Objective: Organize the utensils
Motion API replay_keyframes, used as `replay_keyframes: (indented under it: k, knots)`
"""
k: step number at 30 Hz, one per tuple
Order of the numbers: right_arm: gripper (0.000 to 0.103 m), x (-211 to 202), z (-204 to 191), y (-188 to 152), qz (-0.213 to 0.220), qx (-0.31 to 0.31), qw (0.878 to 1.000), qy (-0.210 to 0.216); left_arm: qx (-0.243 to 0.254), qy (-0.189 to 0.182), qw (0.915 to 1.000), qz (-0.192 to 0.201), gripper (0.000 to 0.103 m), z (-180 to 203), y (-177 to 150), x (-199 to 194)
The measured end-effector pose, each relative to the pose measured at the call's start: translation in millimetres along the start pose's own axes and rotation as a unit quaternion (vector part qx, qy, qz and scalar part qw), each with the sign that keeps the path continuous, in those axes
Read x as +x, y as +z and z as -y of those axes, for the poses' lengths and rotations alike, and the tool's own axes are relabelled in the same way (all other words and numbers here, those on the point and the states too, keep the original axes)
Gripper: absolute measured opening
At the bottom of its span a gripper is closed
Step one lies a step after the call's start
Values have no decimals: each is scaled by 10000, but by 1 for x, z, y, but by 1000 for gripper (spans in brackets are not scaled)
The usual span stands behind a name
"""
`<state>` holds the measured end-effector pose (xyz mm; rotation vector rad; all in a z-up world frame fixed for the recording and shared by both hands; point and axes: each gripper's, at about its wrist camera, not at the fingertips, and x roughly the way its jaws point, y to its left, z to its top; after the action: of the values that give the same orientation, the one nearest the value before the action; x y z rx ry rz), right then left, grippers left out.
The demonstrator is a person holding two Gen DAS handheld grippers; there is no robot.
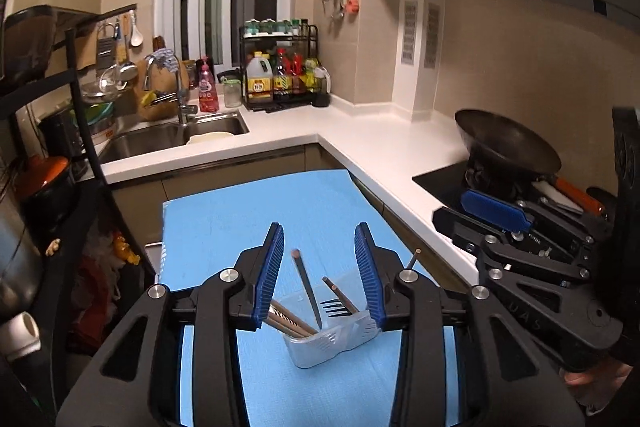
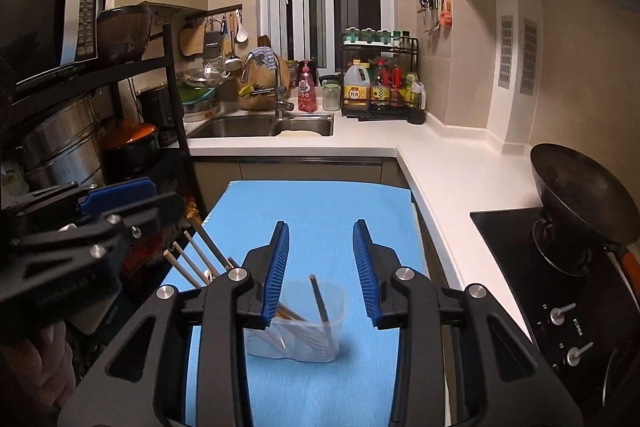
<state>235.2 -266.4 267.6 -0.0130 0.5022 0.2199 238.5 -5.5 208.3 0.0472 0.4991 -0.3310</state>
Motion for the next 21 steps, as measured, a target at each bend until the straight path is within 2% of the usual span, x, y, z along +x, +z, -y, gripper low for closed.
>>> replay_keyframes:
  k: [3, 6, 8, 9, 11, 14, 17, 21]
  knots:
    - [40, -19, 2, -10, 136, 6, 9999, -23, -142, 117, 9995, 259, 39, -2, -11, -13]
    - [54, -40, 6, -25, 279, 128, 9994, -136, -353, 276, 9978, 482, 55, -4, -28, -28]
    - [71, -51, 9, -39, 312, 219, 9992, -156, -522, 370, 9964, 564, 62, -6, -42, -37]
    - [76, -55, 9, -48, 309, 191, 9991, -226, -609, 415, 9955, 595, 65, -6, -50, -41]
    - [91, -62, 8, -66, 312, 78, 9986, -424, -748, 478, 9942, 614, 76, -5, -72, -46]
    - [98, -66, 7, -98, 213, -57, 9975, -673, -814, 445, 9942, 551, 84, 2, -106, -49]
    - [98, -61, 14, -128, -44, -27, 9966, -824, -970, 542, 9929, 430, 86, 7, -142, -48]
    - [98, -48, 23, -166, -328, 145, 9941, -1019, -1053, 915, 9897, 305, 87, 11, -180, -37]
